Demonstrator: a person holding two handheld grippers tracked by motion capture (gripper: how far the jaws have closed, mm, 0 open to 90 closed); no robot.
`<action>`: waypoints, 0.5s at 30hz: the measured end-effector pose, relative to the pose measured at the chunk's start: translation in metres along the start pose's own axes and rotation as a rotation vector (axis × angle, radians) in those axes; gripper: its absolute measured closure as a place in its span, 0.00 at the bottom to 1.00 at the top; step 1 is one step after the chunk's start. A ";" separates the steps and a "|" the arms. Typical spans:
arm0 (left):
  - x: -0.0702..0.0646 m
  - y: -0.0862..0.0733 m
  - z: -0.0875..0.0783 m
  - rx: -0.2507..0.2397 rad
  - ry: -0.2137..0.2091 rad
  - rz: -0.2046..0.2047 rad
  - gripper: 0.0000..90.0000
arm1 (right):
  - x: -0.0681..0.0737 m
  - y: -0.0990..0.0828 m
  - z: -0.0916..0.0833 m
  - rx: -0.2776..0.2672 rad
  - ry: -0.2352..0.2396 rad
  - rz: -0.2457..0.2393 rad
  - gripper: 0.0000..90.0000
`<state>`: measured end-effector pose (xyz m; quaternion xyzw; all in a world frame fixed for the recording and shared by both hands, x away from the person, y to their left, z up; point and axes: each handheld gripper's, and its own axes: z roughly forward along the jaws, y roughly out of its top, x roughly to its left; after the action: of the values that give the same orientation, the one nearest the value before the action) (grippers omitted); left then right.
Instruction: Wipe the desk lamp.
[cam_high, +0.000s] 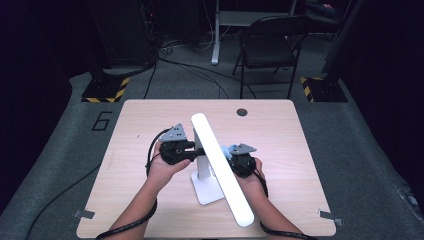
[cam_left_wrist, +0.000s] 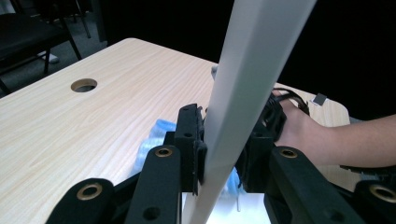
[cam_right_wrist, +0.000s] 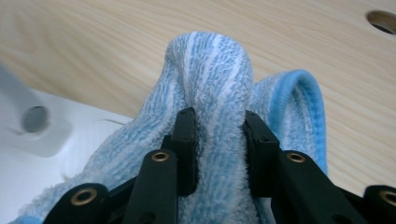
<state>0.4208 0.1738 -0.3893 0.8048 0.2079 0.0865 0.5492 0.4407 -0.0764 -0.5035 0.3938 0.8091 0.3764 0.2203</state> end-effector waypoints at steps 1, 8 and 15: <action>0.000 0.000 0.000 -0.005 -0.002 -0.001 0.81 | 0.000 0.000 0.000 0.000 0.000 0.000 0.77; 0.001 0.000 0.002 -0.012 0.000 -0.012 0.81 | -0.003 -0.001 -0.002 0.005 -0.067 0.029 0.78; 0.000 0.000 0.003 -0.013 -0.001 -0.013 0.81 | 0.026 -0.002 -0.003 -0.017 -0.010 0.010 0.79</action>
<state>0.4220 0.1715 -0.3904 0.7998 0.2125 0.0839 0.5551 0.4218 -0.0576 -0.5047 0.3979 0.8028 0.3823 0.2257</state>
